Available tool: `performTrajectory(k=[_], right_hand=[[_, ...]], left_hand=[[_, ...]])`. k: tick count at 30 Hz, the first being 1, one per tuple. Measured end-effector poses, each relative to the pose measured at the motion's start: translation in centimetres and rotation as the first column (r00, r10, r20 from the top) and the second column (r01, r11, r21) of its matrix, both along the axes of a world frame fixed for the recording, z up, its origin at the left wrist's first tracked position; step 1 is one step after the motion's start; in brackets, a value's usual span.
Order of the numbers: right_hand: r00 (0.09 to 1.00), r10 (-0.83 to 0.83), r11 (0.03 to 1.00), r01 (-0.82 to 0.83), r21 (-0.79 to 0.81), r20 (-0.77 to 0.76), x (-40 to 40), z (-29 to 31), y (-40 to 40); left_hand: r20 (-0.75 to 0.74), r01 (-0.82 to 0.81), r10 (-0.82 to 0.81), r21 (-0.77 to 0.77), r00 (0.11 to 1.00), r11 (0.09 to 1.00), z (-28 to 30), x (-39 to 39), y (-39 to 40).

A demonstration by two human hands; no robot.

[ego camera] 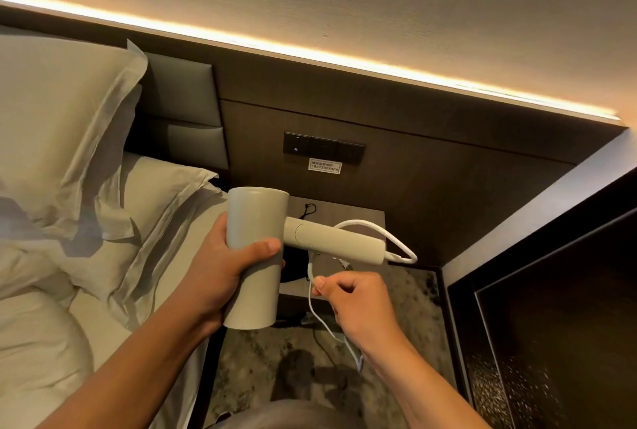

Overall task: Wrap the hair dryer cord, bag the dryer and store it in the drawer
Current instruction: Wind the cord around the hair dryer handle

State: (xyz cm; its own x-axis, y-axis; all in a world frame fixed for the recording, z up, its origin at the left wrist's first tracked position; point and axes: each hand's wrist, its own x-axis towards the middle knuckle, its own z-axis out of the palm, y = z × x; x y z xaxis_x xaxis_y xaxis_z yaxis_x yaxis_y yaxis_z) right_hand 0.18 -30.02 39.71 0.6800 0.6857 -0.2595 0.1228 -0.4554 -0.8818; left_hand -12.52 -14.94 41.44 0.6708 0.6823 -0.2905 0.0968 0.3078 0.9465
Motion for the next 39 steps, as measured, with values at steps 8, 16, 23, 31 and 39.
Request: performTrajectory(k=[8,16,23,31,39], right_hand=[[0.980,0.029,0.999,-0.020,-0.050,0.195,0.7,1.4,0.0],[0.960,0.150,0.988,-0.135,-0.081,0.238,2.2,4.5,-0.1],[0.837,0.269,0.962,-0.213,-0.169,0.476,4.5,7.0,0.7],[0.709,0.408,0.911,-0.355,-0.208,0.575,6.5,9.7,1.8],[0.847,0.435,0.896,-0.441,-0.054,0.307,8.6,10.7,2.7]], left_hand=[[-0.079,0.024,-0.010,0.179,0.997,0.984,-0.1,0.3,0.9],[-0.208,0.123,-0.042,0.398,0.977,0.909,-0.8,0.9,1.9],[-0.204,0.174,-0.107,0.343,0.973,0.923,-1.1,1.3,2.7],[-0.142,0.325,-0.301,0.209,0.943,0.922,0.6,1.0,3.5],[0.020,0.394,-0.393,-0.030,0.919,0.919,1.7,0.8,4.5]])
